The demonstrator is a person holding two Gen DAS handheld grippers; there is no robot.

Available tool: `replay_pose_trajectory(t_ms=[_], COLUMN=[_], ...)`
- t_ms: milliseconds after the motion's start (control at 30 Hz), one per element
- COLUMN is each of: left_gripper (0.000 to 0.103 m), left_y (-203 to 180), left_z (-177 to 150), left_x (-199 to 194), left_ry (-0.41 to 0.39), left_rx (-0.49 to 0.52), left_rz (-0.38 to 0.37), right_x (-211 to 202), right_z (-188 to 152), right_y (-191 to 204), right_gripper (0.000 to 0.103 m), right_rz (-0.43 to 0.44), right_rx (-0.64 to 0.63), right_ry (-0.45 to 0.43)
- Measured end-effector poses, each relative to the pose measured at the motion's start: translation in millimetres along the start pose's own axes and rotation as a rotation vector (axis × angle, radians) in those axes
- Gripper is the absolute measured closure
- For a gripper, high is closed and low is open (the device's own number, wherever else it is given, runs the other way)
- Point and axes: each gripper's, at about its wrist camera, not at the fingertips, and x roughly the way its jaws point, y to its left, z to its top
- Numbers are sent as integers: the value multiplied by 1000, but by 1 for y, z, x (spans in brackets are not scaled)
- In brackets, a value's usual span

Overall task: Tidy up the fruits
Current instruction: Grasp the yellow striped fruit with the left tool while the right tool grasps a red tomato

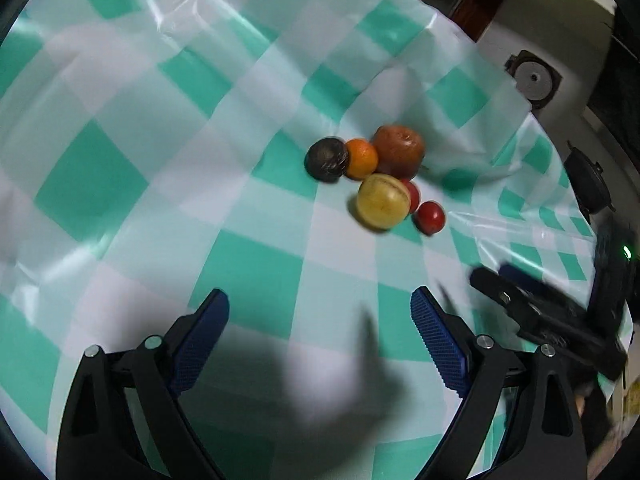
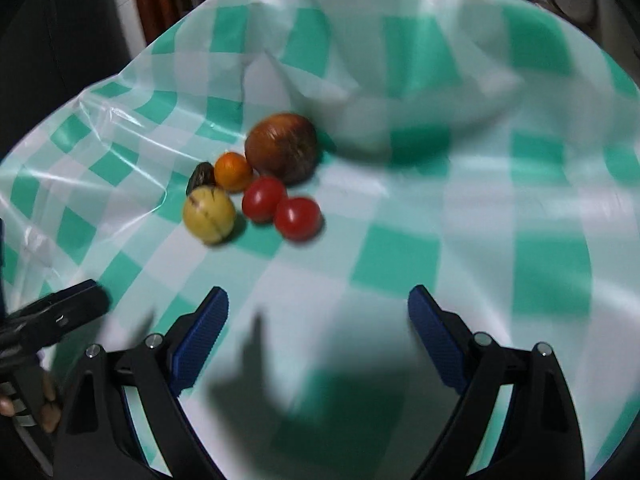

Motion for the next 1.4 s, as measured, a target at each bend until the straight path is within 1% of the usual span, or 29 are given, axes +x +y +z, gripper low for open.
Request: replay_pose_trajectory(t_ms=[33, 67, 100, 167, 233, 333, 500, 533, 600, 633, 667, 767, 833, 967, 1033, 1100, 1133, 1233, 1333, 1400], left_gripper=[14, 14, 14, 14, 14, 14, 14, 14, 14, 14, 14, 13, 13, 12, 12, 12, 12, 12, 12, 15], left_y=[-1, -2, -3, -3, -3, -5, -6, -6, -6, -6, -6, -6, -6, -8, -9, -10, -11, -22, -45, -61], left_z=[-1, -1, -2, -2, -2, -2, -2, -2, -2, -2, -2, -2, -2, -2, -1, -1, -1, 4, 11, 19], left_x=[0, 1, 0, 1, 3, 3, 3, 3, 3, 3, 3, 3, 3, 5, 6, 6, 6, 15, 30, 46], left_ry=[2, 4, 5, 2, 13, 15, 15, 15, 16, 16, 16, 16, 17, 23, 28, 25, 24, 34, 29, 41], left_rx=[5, 15, 18, 17, 16, 22, 21, 21, 21, 21, 21, 21, 22, 32, 38, 29, 28, 33, 83, 121], left_rz=[0, -5, -8, -3, -5, 1, 4, 4, 5, 4, 5, 5, 6, 14, 22, 27, 40, 88, 99, 131], right_x=[8, 14, 21, 36, 49, 60, 73, 76, 77, 77, 76, 63, 50, 15, 6, 2, -3, -2, -3, -4], right_z=[7, 12, 17, 26, 33, 41, 52, 55, 56, 56, 55, 46, 37, 12, -1, -7, -6, -11, -12, -13], right_y=[3, 4, 4, 3, 2, 6, 13, 14, 16, 17, 17, 15, 12, 8, 4, 1, -2, -18, -33, -37], right_gripper=[14, 21, 24, 33, 39, 40, 41, 44, 56, 67, 69, 69, 69, 69, 69, 69, 69, 69, 69, 69], right_rz=[-6, -3, 4, 20, 40, 56, 52, 48, 51, 56, 55, 59, 57, 43, 29, 21, 22, 53, 101, 116], right_rx=[-29, -41, -47, -56, -64, -99, -152, -157, -159, -158, -157, -133, -89, -22, 4, 36, 57, 118, 192, 210], right_ry=[16, 33, 48, 79, 112, 122, 129, 128, 122, 115, 112, 95, 90, 27, -5, -25, -65, -62, -74, -78])
